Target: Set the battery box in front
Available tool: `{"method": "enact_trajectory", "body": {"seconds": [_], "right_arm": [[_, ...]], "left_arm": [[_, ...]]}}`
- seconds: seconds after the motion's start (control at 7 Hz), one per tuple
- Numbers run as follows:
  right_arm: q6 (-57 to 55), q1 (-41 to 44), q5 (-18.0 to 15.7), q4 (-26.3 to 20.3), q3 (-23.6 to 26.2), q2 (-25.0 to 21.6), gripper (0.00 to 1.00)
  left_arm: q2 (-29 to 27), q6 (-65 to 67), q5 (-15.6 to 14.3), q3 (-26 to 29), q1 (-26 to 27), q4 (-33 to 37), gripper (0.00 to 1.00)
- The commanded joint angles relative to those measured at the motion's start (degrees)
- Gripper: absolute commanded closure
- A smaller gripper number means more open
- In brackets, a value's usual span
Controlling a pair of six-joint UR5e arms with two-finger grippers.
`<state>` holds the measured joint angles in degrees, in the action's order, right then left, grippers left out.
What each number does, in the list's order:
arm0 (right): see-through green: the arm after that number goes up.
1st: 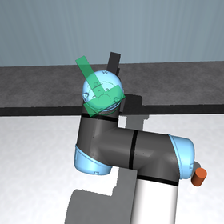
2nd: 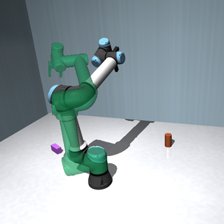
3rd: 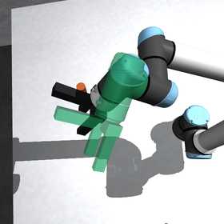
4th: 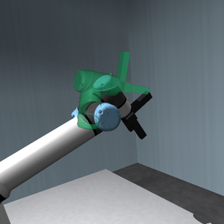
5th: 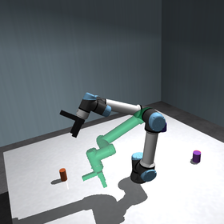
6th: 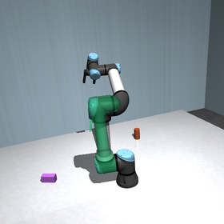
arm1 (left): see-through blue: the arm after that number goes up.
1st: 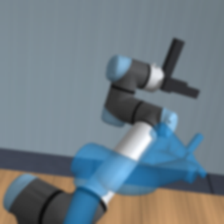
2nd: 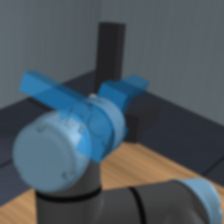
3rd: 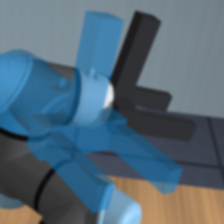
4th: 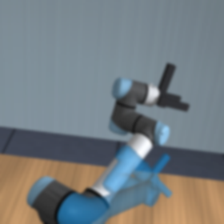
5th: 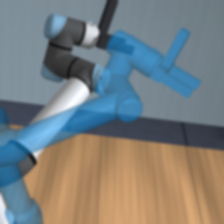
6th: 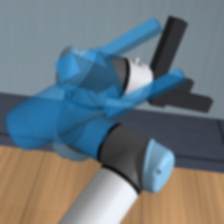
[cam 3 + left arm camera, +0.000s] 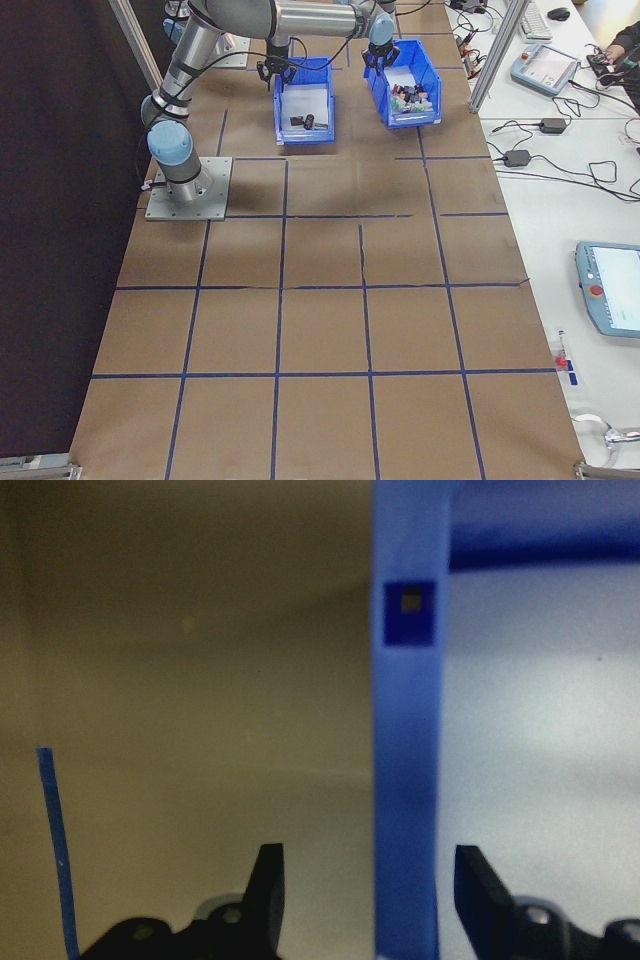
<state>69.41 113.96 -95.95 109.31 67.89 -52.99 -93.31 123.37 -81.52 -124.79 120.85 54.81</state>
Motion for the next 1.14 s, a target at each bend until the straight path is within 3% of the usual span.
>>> {"method": "enact_trajectory", "body": {"seconds": [0.0, 0.29, 0.71, 1.0], "right_arm": [[4.30, -3.89, -1.08, -1.37, 0.84, -4.56, 1.00], [9.92, -9.95, -1.08, -6.98, 1.11, -8.87, 1.00], [13.98, -22.77, -1.34, -15.16, 2.76, -15.29, 1.00], [16.71, -29.12, -1.52, -14.83, 8.89, -19.85, 1.00]], "left_arm": [[0.41, 5.19, 4.05, -2.55, -0.17, -10.89, 1.00], [2.86, 4.43, 4.27, -2.48, -2.09, -13.68, 1.00], [10.84, -9.15, 4.17, -2.30, -14.11, -0.72, 1.00], [13.15, -17.43, 4.43, -1.95, -23.86, 3.19, 1.00]]}}
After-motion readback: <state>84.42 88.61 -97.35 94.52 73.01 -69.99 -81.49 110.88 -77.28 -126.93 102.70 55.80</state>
